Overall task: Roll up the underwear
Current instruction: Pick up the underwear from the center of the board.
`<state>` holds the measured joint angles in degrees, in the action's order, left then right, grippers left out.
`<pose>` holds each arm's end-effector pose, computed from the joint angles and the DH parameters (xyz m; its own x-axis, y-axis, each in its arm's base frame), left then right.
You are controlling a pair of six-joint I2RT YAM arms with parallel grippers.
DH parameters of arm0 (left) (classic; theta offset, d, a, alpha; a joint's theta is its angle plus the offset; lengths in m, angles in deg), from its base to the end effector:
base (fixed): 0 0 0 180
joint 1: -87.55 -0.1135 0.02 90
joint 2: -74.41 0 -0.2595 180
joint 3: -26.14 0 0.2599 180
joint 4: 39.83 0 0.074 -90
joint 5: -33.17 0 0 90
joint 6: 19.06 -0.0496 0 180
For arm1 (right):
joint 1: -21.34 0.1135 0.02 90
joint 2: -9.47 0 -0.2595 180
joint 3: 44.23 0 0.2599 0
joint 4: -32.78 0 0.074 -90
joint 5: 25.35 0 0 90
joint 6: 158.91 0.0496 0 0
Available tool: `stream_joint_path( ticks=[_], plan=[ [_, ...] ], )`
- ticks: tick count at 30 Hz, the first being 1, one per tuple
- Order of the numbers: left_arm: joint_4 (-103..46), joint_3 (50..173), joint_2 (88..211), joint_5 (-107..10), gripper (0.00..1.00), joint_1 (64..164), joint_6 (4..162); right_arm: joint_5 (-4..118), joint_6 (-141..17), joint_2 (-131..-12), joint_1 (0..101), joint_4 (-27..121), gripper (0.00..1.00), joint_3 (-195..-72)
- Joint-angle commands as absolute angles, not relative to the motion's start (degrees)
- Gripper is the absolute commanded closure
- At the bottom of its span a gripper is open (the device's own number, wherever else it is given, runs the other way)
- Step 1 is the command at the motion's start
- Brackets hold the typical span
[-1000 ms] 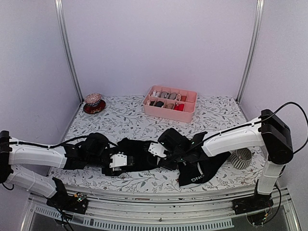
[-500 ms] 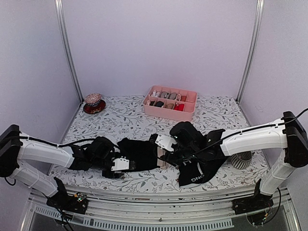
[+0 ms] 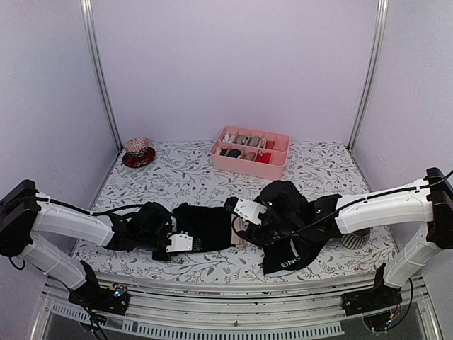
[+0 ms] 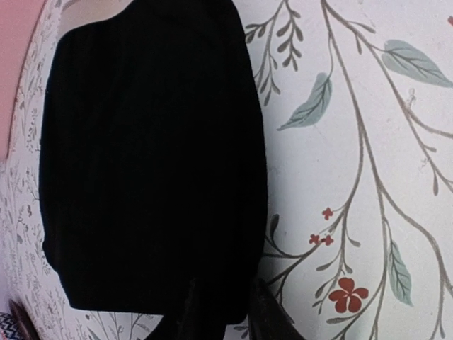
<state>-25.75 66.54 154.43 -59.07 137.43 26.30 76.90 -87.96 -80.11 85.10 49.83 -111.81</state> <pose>0.1615 -0.1887 0.1038 0.1569 0.9034 -0.3991 0.8980 0.0377 0.4384 0.1660 0.3130 0.1985 -0.0010 -0.7234 -0.6904 -0.8506 0.3637 -0.3798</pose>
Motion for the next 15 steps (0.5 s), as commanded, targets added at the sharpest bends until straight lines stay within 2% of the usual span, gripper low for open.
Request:
stream_joint_path(
  ticks=[1,5,15],
  plan=[
    [-22.6,66.7,155.6,-59.4,0.81,137.7,26.2,76.9,-90.4,-77.9,86.3,44.6,0.22,-109.4],
    [-22.4,67.6,154.8,-58.8,0.95,137.7,26.4,78.2,-95.8,-79.3,87.4,39.6,0.21,-106.0],
    [-19.7,72.1,150.9,-54.3,0.99,134.9,25.7,77.3,-105.5,-82.4,90.1,31.7,0.19,-101.6]
  ],
)
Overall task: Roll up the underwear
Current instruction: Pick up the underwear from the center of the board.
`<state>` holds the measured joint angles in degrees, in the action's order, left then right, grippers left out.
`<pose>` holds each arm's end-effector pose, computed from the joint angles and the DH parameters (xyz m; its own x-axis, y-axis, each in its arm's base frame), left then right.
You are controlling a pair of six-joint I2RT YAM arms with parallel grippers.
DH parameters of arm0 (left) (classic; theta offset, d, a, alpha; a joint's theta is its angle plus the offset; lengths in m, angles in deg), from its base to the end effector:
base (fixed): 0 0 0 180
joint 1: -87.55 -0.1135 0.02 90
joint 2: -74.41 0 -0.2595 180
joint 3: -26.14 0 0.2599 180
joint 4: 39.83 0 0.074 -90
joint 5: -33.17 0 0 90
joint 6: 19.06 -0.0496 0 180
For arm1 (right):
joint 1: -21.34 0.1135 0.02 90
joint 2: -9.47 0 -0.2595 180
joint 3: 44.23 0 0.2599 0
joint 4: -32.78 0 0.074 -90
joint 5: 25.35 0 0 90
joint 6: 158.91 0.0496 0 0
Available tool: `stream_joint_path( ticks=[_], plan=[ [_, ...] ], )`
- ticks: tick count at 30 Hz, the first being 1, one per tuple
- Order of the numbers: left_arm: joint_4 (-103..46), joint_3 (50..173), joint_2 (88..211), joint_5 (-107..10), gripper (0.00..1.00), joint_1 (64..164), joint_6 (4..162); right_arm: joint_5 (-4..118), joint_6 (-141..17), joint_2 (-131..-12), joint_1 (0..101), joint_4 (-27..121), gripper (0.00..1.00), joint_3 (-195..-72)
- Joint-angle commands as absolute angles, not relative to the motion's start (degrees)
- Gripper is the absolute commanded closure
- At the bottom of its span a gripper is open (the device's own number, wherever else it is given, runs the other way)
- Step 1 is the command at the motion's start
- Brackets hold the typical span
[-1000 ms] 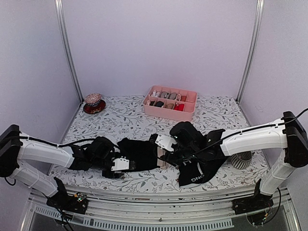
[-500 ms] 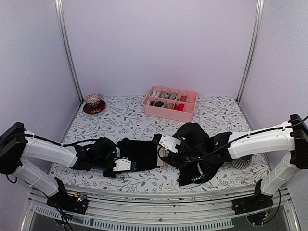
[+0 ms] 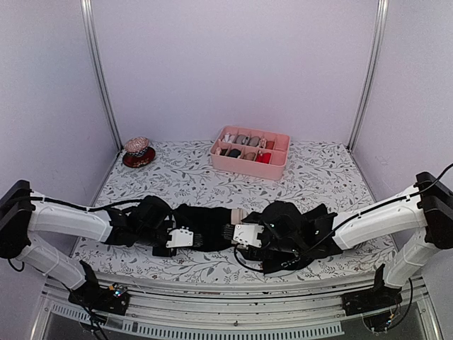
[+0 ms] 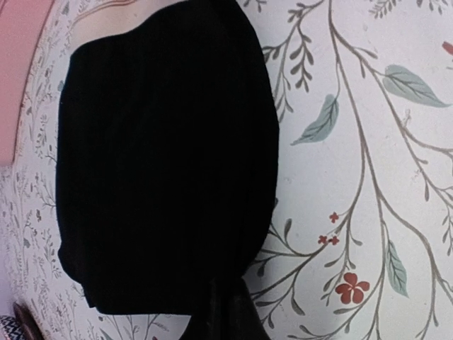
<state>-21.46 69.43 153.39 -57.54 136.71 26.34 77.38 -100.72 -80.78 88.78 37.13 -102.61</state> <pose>0.1666 -0.1918 0.1165 0.1508 0.8991 -0.4109 0.9070 0.0394 0.4193 0.1408 0.3103 0.1635 0.2462 -0.7475 -0.6169 -0.8270 0.1699 -0.5359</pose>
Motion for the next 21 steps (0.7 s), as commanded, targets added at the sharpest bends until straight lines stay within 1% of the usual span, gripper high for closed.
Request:
stream_joint_path(
  ticks=[1,6,16,21],
  plan=[
    [-19.5,72.4,150.4,-53.6,0.99,134.4,25.5,77.5,-106.3,-83.0,90.5,31.5,0.19,-101.7],
    [-18.3,73.6,149.1,-51.7,0.99,132.7,25.1,80.9,-108.9,-89.3,92.1,30.8,0.18,-105.1],
    [-16.9,74.9,148.7,-49.4,0.99,131.0,25.0,87.6,-111.0,-102.9,92.8,30.9,0.17,-116.6],
    [-16.3,74.8,148.0,-48.4,1.00,130.2,24.4,91.0,-113.1,-107.7,92.8,30.5,0.18,-119.4]
  ],
)
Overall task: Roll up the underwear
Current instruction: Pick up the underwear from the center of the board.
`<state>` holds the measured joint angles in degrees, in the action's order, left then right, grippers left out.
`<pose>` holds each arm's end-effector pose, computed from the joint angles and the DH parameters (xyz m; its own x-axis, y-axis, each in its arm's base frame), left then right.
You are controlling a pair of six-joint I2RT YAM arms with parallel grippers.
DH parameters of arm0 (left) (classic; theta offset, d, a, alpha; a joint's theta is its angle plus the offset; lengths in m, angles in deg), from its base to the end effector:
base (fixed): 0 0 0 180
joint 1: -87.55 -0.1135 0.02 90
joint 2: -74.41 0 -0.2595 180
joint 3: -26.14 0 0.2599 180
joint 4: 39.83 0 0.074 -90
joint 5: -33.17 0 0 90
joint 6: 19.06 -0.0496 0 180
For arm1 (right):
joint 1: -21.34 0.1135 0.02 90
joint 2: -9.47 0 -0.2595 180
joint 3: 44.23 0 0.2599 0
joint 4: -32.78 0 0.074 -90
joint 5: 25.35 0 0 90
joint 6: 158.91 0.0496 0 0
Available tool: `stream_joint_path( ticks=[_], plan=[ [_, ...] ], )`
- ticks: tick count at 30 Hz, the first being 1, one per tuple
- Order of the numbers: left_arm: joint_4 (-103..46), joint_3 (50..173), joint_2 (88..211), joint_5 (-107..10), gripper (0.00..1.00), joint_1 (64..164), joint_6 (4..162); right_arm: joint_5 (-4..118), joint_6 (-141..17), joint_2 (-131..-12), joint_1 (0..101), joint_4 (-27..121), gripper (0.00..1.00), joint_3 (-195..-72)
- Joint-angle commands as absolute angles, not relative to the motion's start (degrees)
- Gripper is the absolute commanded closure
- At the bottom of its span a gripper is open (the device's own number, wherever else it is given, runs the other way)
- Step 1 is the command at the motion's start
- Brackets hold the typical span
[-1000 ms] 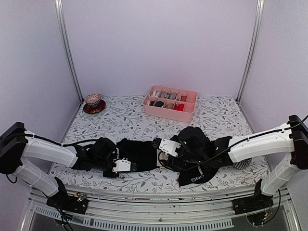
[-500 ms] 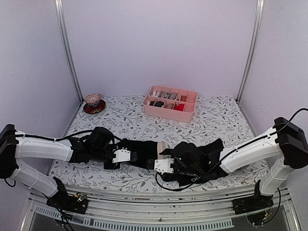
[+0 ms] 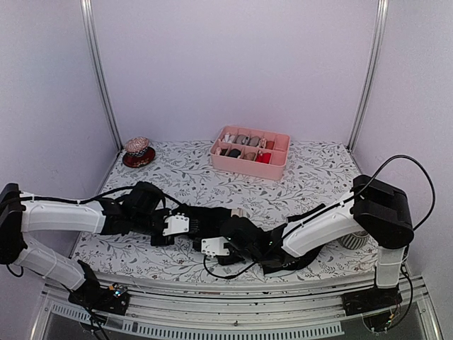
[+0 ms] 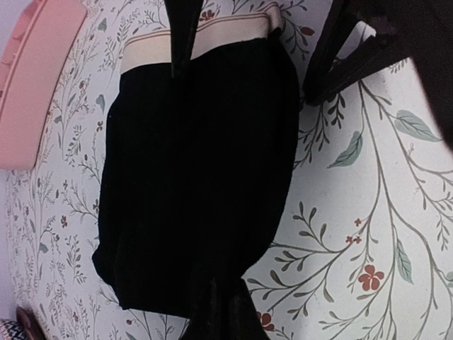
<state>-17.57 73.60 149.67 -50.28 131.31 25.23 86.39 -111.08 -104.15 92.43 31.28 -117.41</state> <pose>0.1861 -0.1860 0.1487 0.1430 0.8477 -0.5109 0.9131 0.0861 0.3985 0.1519 0.3868 0.1072 0.3763 -0.8257 -0.4202 -0.7188 0.0259 -0.6947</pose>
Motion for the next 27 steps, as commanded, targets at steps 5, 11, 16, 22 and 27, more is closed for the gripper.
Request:
stream_joint_path(
  ticks=[5,11,16,22,27],
  plan=[
    [-16.0,74.1,146.4,-47.4,1.00,128.7,23.3,94.3,-113.9,-108.9,92.0,28.8,0.34,-117.9],
    [-15.0,73.2,144.8,-47.1,1.00,127.8,22.1,93.2,-112.4,-105.4,90.4,29.2,0.46,-113.6],
    [-14.7,72.7,144.3,-47.0,1.00,127.4,21.6,92.4,-111.6,-104.8,89.8,29.3,0.50,-111.9],
    [-14.7,71.9,144.3,-47.1,1.00,127.2,21.5,87.9,-110.6,-103.6,89.1,29.8,0.58,-111.4],
    [-15.0,71.4,144.2,-47.2,1.00,126.9,21.0,84.8,-108.9,-102.0,89.1,33.7,0.79,-111.8]
  ],
)
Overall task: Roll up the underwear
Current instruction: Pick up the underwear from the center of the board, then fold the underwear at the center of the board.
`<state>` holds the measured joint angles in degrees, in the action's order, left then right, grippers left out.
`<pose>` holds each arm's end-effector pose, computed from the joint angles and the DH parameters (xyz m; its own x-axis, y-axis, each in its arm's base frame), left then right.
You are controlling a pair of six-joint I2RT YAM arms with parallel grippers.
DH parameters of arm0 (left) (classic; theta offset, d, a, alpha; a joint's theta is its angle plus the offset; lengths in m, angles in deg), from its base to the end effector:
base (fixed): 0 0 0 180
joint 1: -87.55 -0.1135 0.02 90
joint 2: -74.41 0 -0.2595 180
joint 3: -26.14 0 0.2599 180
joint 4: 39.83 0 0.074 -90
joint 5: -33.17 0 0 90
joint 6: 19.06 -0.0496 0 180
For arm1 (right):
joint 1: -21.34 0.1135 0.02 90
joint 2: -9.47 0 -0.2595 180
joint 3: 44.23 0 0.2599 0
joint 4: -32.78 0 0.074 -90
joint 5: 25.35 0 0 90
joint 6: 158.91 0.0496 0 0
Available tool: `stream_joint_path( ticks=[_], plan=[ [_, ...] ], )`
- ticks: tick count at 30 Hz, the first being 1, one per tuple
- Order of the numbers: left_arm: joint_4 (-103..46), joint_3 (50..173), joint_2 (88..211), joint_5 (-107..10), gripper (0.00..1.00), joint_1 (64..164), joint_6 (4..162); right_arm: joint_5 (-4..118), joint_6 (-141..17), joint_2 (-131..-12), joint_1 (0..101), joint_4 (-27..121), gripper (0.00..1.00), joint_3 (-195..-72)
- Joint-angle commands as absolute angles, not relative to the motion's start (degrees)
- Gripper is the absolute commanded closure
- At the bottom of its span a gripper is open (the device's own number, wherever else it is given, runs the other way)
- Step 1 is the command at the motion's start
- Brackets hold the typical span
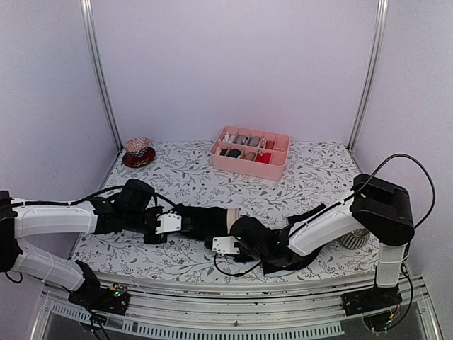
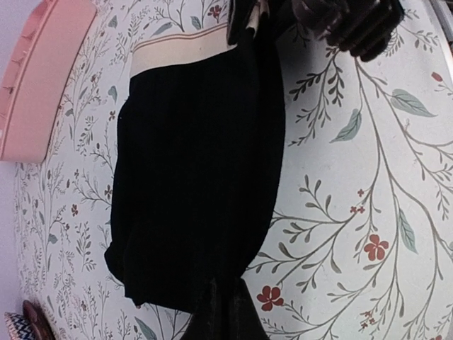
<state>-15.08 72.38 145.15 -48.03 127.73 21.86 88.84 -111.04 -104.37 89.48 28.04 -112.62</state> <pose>0.1870 -0.1679 0.1575 0.1603 0.8420 -0.5151 0.9050 0.0830 0.4173 0.1669 0.3614 0.0879 0.3102 -0.8701 -0.3829 -0.7050 0.0596 -0.7067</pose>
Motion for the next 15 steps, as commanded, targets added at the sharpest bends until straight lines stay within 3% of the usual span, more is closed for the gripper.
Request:
stream_joint_path(
  ticks=[1,6,15],
  plan=[
    [-15.0,71.3,144.1,-47.2,1.00,126.8,20.8,84.0,-108.3,-101.4,89.1,34.8,0.84,-111.9],
    [-14.3,70.0,141.9,-46.6,1.00,126.2,18.8,75.5,-102.9,-97.5,89.1,44.6,0.96,-114.8],
    [-10.1,66.2,132.3,-43.9,1.00,125.5,12.1,62.5,-92.5,-96.4,89.1,59.8,0.96,-124.0]
  ],
)
